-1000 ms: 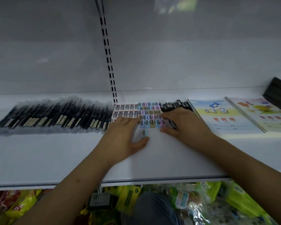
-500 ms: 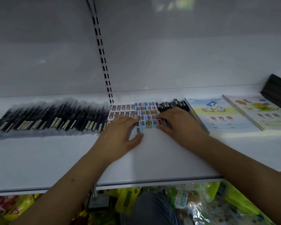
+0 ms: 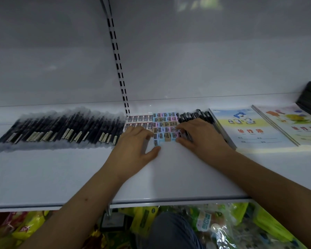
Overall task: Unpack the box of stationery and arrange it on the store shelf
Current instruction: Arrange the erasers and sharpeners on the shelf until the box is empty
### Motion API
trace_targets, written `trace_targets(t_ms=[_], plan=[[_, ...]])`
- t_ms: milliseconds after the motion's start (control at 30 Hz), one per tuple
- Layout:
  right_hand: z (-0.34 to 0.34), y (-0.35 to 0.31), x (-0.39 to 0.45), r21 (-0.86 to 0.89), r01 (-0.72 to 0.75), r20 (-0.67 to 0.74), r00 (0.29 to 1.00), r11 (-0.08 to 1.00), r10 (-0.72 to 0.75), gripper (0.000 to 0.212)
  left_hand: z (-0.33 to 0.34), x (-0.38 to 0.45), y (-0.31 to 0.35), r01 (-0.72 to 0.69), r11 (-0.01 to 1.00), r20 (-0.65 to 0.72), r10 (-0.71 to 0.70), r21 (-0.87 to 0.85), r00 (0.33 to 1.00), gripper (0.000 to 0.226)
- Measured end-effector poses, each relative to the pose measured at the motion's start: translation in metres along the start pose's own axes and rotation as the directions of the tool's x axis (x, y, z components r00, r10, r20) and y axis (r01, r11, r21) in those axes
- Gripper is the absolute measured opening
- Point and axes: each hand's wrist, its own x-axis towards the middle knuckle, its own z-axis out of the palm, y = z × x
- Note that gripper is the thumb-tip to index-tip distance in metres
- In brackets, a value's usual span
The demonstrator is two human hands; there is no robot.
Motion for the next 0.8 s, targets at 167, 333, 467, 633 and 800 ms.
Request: trace_targets(t_ms=[167, 333, 467, 633, 800], plan=[[-0.001, -0.001, 0.0, 0.033, -0.015, 0.001, 1.0, 0.999, 0.015, 0.04, 0.0, 0.0, 0.0, 0.009, 1.0, 0.001, -0.009, 0.002, 1.0, 0.043], [-0.002, -0.002, -0.001, 0.024, -0.043, 0.017, 0.999, 0.999, 0.043, 0.046, -0.005, -0.003, 0.003, 0.029, 0.999, 0.015, -0.03, 0.015, 0.999, 0.05], [-0.012, -0.007, -0.008, 0.002, -0.019, -0.046, 0.999, 1.0, 0.019, 0.048, -0.028, -0.02, 0.004, 0.089, 0.996, -0.027, -0.089, 0.006, 0.996, 0.051], [-0.021, -0.065, 0.001, 0.141, 0.111, -0.116, 0.989, 0.984, -0.095, 0.052, -0.09, -0.1, -0.006, 0.179, 0.984, -0.181, -0.173, 0.022, 0.968, 0.048], [0.001, -0.219, 0.024, 0.373, 0.38, -0.095, 0.923, 0.846, -0.373, 0.063, -0.171, -0.239, -0.038, 0.47, 0.87, -0.325, -0.406, 0.149, 0.854, 0.048]])
